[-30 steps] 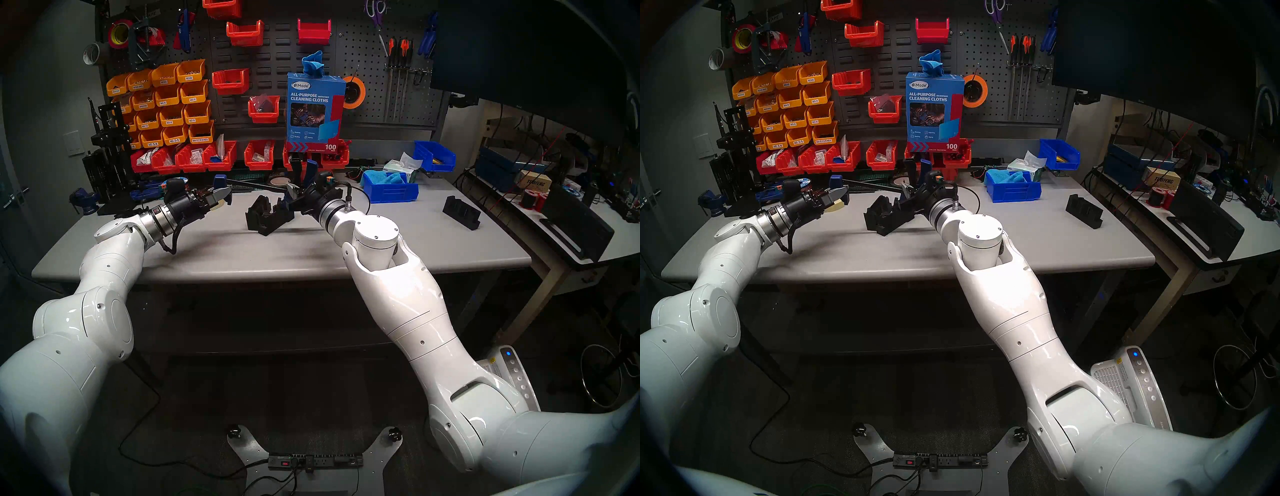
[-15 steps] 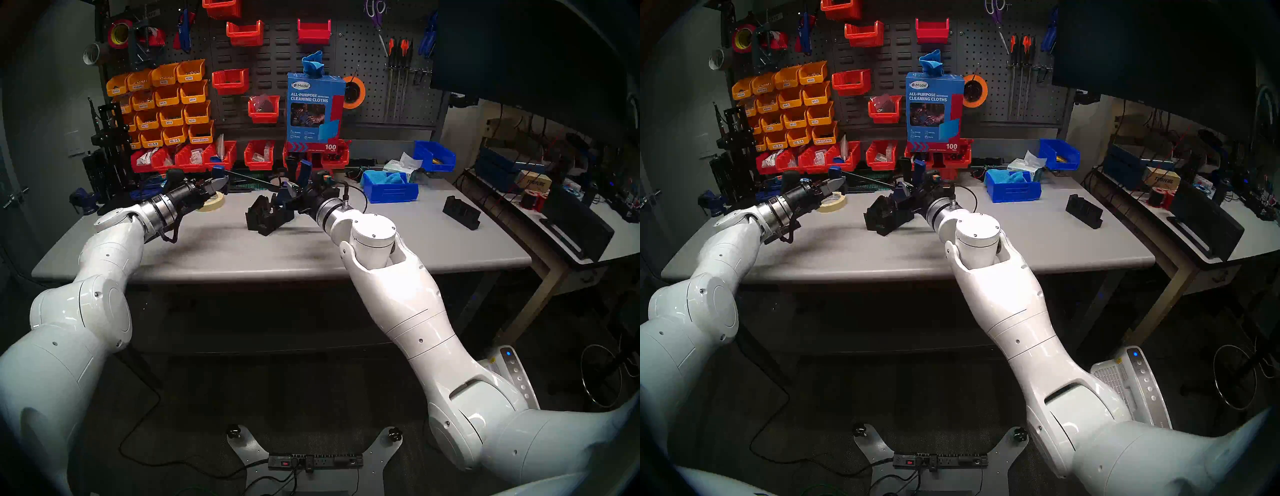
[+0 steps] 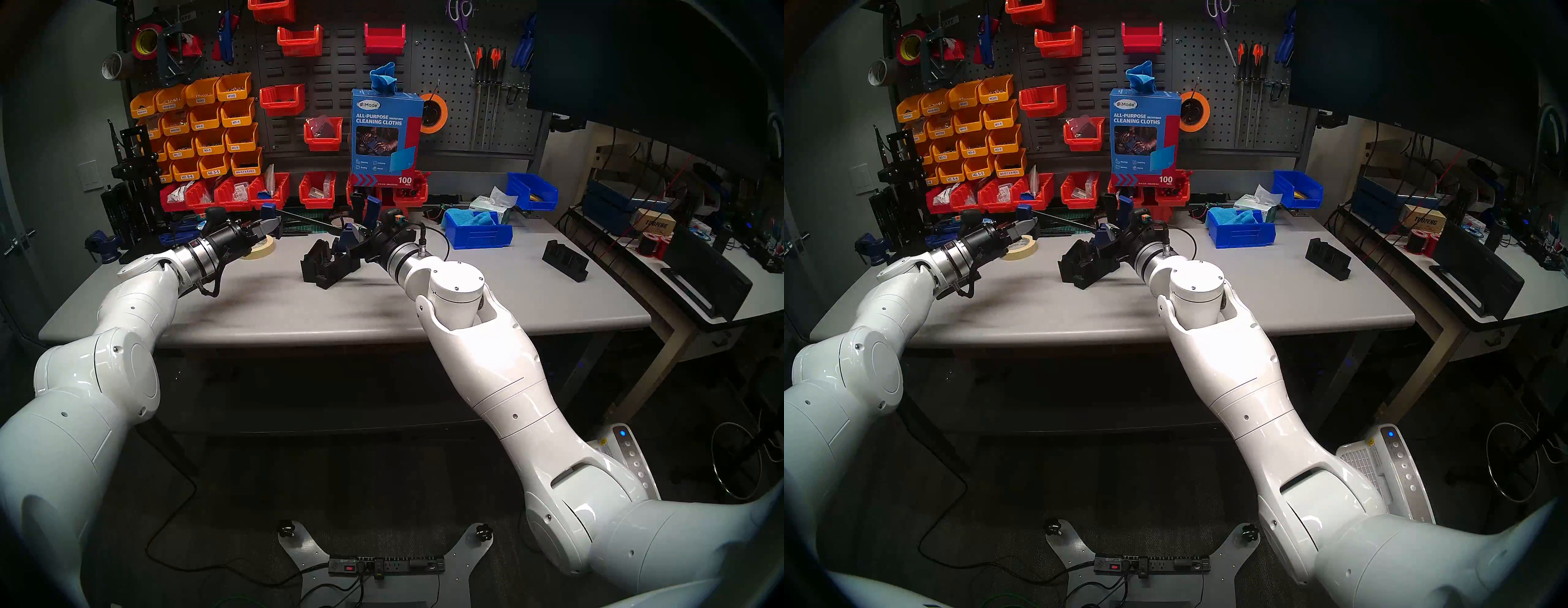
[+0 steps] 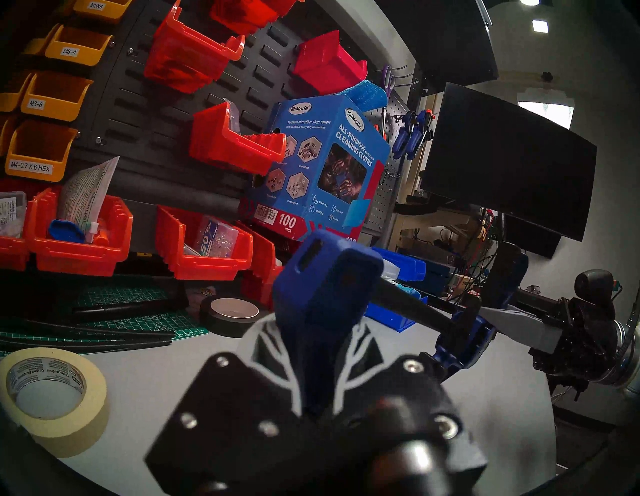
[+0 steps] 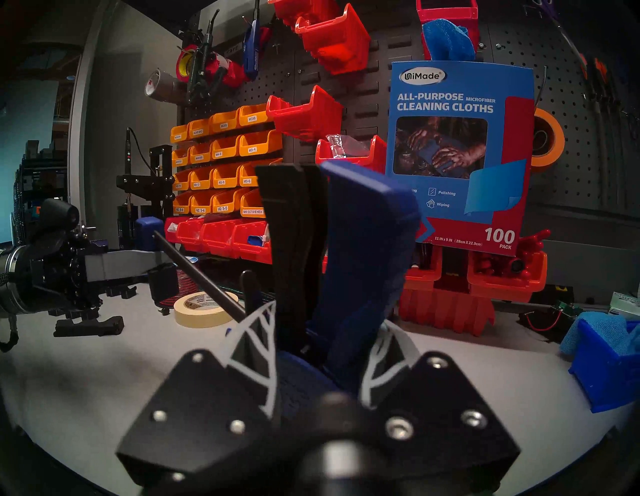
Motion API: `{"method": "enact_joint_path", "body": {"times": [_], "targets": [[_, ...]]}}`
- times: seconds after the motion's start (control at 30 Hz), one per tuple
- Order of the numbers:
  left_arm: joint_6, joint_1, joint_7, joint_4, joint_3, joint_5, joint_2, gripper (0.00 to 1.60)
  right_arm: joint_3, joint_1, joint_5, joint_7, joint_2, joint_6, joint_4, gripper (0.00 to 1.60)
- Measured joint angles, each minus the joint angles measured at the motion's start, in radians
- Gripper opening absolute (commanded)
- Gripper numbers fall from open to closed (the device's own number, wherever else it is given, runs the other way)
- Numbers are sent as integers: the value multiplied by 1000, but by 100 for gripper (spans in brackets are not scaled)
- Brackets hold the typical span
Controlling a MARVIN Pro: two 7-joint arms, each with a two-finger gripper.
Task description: Clamp the two 3D printed pieces together with the clamp
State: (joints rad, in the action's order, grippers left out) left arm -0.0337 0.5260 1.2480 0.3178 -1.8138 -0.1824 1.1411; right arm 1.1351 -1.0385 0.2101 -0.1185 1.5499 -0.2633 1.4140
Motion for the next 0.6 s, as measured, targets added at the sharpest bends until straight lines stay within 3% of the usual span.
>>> {"method": "enact_joint_path", "body": {"times": [0.6], "targets": [[29,-11,7,-70,-21,-4,5,0,-6,-4,-31,6,-7,-9,20,0]]}}
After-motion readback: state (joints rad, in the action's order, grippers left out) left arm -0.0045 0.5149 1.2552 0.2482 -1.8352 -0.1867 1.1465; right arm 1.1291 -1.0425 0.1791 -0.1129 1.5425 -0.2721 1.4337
